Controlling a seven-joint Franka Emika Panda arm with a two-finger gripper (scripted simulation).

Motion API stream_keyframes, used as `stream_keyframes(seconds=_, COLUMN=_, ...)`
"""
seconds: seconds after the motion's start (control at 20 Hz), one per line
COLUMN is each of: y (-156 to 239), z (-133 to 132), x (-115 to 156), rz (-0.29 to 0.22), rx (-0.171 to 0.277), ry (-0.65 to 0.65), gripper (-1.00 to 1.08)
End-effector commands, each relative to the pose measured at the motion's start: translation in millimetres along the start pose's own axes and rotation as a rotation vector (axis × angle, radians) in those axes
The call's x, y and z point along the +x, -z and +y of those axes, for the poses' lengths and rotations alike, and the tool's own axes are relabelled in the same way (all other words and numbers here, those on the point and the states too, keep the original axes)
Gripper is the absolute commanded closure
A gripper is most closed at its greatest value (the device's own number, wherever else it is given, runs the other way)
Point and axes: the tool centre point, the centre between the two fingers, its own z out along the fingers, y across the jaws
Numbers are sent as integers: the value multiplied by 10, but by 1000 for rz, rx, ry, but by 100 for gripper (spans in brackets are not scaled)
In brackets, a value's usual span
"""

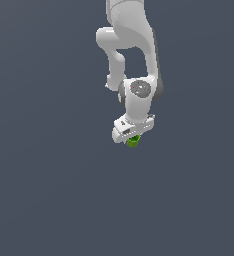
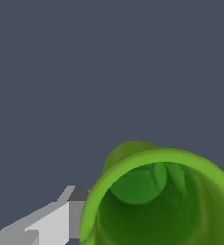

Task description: Pick up the object and move it to a goal position.

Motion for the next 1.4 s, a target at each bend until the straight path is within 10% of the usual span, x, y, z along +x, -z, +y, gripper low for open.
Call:
stream_keyframes(seconds=0.0, y=143, z=-57, x=140, rz=2, rx=0, ry=0, gripper=108)
stream_keyframes(seconds=1.35, y=1554, z=-615, x=1643, rz=1, rx=0, ry=0, gripper=108)
